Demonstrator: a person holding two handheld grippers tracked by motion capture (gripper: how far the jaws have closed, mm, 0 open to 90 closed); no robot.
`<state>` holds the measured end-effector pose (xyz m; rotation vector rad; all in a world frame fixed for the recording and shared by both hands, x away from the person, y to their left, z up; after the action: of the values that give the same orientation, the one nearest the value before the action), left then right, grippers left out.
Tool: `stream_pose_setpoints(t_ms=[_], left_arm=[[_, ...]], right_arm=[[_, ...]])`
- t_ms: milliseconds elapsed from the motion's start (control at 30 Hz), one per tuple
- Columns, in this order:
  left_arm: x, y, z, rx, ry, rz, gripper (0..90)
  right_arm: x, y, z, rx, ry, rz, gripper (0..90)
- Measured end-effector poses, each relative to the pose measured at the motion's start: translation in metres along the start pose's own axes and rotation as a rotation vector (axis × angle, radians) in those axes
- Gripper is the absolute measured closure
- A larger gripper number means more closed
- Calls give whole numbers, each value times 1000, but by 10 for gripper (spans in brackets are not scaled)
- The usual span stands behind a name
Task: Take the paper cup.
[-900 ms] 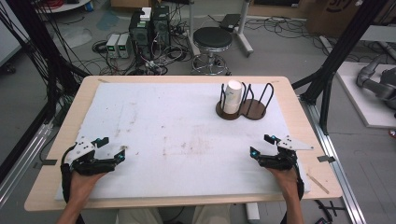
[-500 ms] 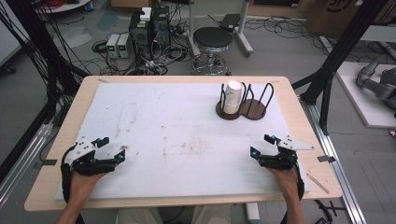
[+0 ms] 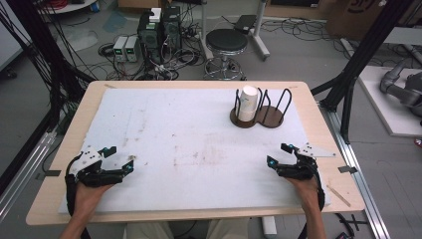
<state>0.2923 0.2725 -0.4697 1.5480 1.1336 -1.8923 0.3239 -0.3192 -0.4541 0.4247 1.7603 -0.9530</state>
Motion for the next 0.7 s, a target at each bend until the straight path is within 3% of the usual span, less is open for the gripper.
stream_pose_setpoints(t_ms=[200,300,333,367,400,433,467,567,700], left_arm=[[0,1,1,0,7,-5,130],[0,1,1,3,5,-4,130],[0,1,1,5,4,-5,130],[0,1,0,6,1,-6,130],[0,1,0,7,-1,-6,130],[0,1,0,8,-2,-6,130],[0,1,0,9,-2,-7,130],[0,1,0,11,-2,-7,130],[0,1,0,12,-1,-9,130]], right_arm=[[-28,-14,-2,-1,-31,48,159],[-58,-25,0,10,-58,62,158],[-58,-25,0,10,-58,62,158],[-73,-29,2,12,-70,72,158],[-73,-29,2,12,-70,72,158],[-87,-31,4,16,-83,73,159],[-87,-31,4,16,-83,73,159],[-111,-31,8,29,-97,72,158],[-123,-30,9,35,-108,62,159]])
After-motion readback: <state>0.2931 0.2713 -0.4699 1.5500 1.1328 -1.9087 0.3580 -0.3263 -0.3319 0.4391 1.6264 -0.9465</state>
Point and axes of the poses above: each handheld gripper's, and its own axes: y roughly forward along the jaws, x roughly out of its underside, z roughly to its right, the point moved 2 cm from there along y, roughly forward along the jaws, and after that the axes turned 2 degrees about y, right-handed, at the moved point
